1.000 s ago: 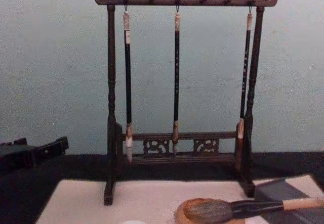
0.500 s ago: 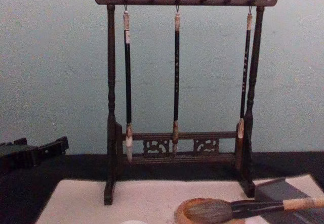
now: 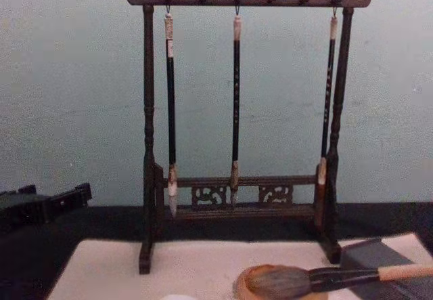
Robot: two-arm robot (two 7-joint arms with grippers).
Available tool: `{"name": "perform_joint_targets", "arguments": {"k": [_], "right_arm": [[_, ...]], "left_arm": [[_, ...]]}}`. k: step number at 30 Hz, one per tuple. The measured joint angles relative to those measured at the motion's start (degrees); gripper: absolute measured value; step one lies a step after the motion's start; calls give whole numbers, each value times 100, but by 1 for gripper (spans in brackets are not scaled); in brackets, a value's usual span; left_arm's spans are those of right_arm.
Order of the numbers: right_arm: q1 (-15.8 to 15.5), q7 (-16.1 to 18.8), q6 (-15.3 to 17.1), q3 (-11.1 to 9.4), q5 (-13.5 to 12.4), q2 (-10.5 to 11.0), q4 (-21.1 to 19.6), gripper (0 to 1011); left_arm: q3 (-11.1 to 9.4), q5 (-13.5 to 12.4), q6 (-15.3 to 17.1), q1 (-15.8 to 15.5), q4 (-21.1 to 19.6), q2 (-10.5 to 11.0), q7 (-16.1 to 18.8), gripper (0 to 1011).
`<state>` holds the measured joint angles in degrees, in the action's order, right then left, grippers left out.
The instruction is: Pick up the brush from the inkstone, write on the paper, then place the brush back to its original position.
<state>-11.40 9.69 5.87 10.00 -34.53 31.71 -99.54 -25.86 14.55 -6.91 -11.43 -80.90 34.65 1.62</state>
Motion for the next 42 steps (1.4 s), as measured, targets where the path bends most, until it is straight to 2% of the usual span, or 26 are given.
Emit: {"name": "perform_joint_targets", "arguments": {"k": [12, 23, 32, 42], "right_arm": [[166, 238, 285, -84, -85, -191, 284, 1008], [417, 360, 370, -158, -150, -335, 669, 1008], [621, 537, 430, -183, -445, -457, 1040, 1008], [863, 648, 469, -108, -755, -495, 1426, 1008]], "left_arm": [[0, 0, 0, 0, 0, 0, 0, 1002], [0, 0, 0, 0, 0, 0, 0, 1002], [0, 0, 0, 0, 0, 0, 0, 1002], [0, 0, 0, 0, 0, 0, 0, 1002]]}}
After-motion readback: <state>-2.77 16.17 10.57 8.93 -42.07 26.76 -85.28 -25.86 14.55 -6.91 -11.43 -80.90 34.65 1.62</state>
